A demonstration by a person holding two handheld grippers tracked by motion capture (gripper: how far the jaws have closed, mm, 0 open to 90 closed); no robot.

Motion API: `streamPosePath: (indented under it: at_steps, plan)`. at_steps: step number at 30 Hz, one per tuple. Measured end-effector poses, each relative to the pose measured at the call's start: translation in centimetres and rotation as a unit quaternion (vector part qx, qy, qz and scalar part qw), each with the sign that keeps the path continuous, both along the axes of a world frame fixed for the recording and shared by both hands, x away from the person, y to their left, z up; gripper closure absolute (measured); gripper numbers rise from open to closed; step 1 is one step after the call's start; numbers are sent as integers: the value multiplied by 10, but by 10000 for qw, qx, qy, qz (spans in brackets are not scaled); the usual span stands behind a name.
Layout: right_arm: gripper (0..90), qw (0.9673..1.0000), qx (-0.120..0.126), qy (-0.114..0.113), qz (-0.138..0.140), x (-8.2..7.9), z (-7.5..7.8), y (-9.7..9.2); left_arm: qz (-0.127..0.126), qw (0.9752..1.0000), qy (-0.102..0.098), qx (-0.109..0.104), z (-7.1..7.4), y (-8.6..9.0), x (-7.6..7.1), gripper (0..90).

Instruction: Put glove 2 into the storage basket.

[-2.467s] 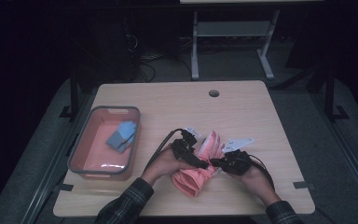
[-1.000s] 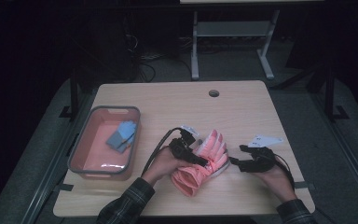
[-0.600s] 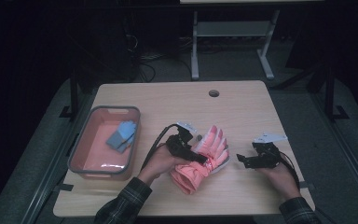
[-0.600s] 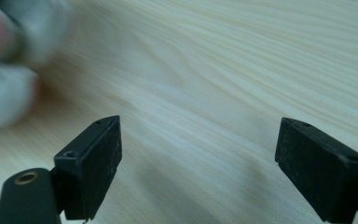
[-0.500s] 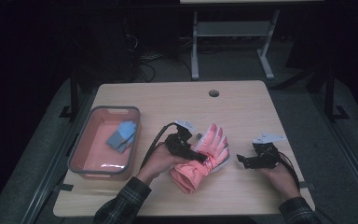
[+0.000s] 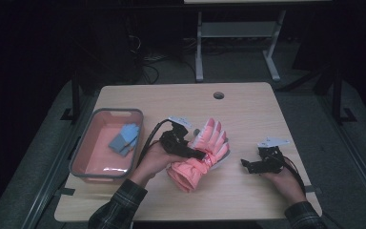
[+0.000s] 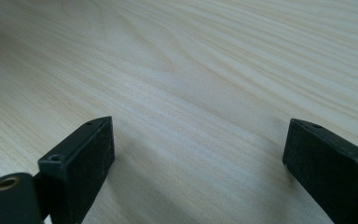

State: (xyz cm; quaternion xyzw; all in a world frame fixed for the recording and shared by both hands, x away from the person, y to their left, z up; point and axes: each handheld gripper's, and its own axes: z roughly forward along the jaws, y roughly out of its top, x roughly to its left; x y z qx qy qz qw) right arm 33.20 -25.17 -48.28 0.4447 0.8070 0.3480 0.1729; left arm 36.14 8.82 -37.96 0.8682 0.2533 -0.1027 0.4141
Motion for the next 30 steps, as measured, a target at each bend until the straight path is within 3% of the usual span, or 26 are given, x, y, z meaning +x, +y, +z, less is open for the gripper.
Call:
streamPosePath:
  at_steps: [12,20,30]
  plan:
    - [83,10000,11,24,-11,0,0,0,436,9989,-176,-21,38,40,2,606]
    - [83,10000,10,22,-9,0,0,0,653,9975,-261,40,56,66,3,606]
    - [83,10000,10,22,-10,0,0,0,1104,9929,-418,142,78,110,3,605]
